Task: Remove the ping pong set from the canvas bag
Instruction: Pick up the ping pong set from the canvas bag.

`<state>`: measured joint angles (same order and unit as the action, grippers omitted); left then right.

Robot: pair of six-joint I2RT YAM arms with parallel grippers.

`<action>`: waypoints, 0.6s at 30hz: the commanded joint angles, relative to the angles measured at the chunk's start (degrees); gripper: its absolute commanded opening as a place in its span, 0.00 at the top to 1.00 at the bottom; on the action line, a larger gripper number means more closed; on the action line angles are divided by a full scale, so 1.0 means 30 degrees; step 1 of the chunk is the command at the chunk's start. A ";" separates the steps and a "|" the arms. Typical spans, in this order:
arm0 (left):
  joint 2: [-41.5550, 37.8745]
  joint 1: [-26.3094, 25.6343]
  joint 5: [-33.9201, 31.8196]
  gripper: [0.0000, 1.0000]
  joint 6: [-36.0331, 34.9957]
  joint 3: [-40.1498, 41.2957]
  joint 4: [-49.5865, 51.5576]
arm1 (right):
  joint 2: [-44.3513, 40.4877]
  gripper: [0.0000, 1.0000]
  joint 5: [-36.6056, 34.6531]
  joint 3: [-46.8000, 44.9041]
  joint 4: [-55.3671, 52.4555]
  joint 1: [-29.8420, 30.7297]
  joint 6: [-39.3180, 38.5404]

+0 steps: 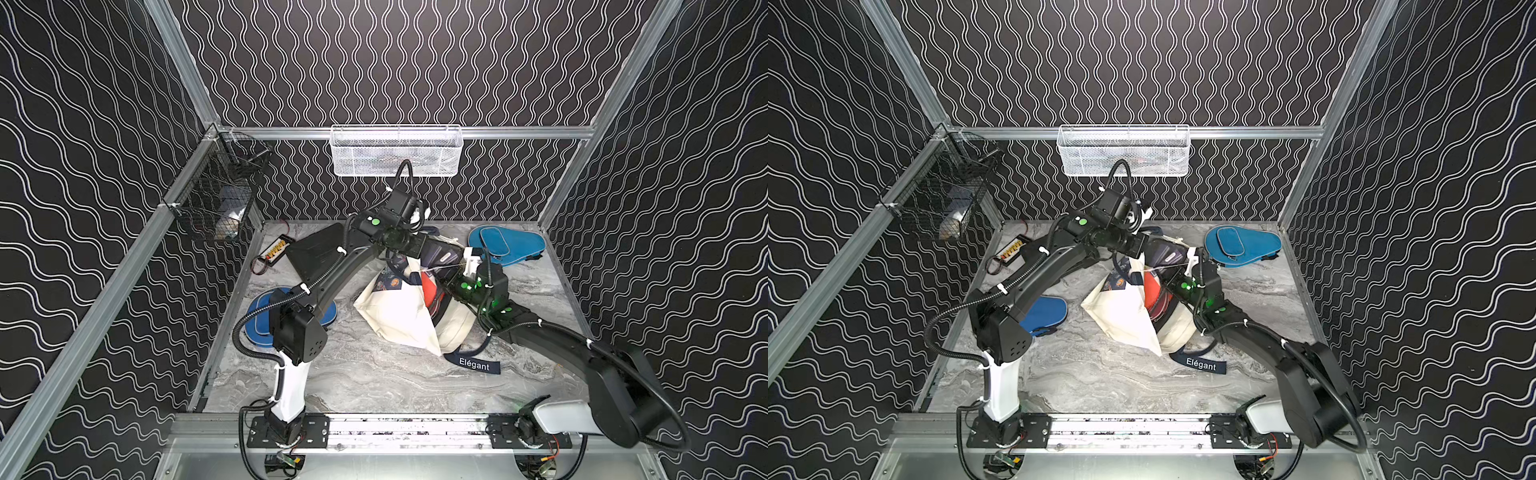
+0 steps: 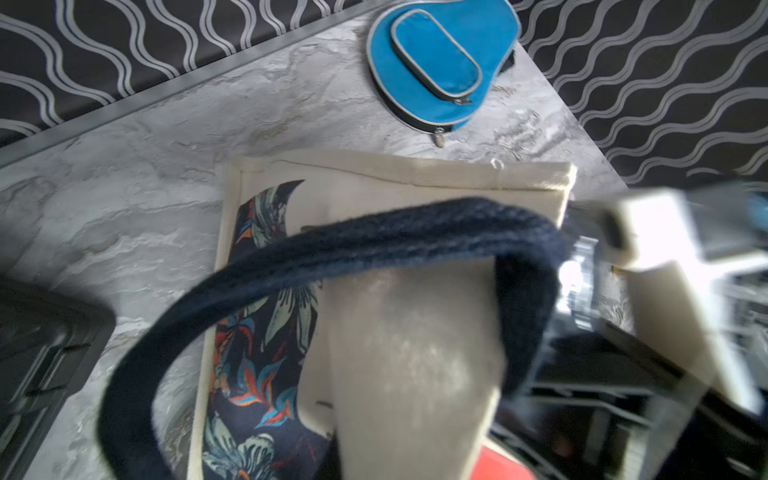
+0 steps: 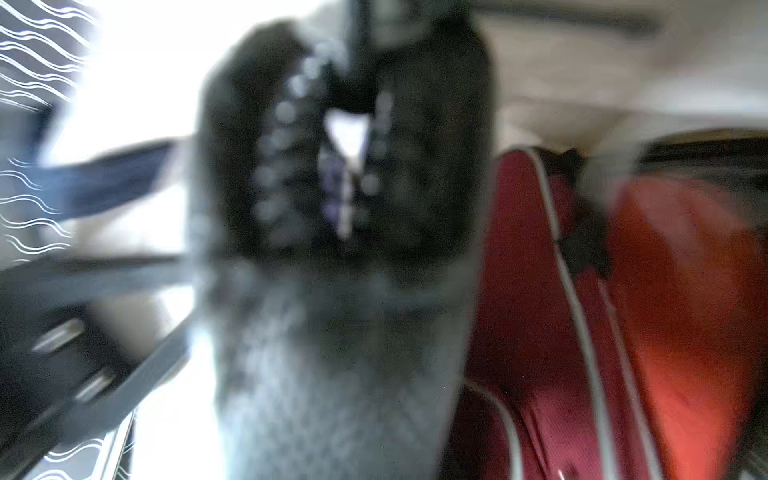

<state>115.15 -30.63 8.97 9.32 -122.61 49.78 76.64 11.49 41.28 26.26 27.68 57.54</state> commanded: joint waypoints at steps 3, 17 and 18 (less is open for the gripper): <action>-0.0091 0.1099 0.0762 1.00 0.1317 0.0329 -0.1855 | -0.2019 0.91 -0.0843 0.0292 -0.2117 0.0020 -0.1326; -0.1413 0.3042 0.2820 1.00 0.2571 0.3593 -0.3733 | -0.5806 0.92 -0.3168 0.3978 -0.9656 -0.1521 -0.5045; -0.1571 0.3150 0.2903 1.00 0.2630 0.3884 -0.3908 | -0.5949 0.92 -0.3010 0.4144 -0.9936 -0.1899 -0.5065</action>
<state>112.53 -22.41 16.47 15.49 -112.77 41.67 60.64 4.47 51.31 -0.36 24.60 45.17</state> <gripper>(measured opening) 0.064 0.207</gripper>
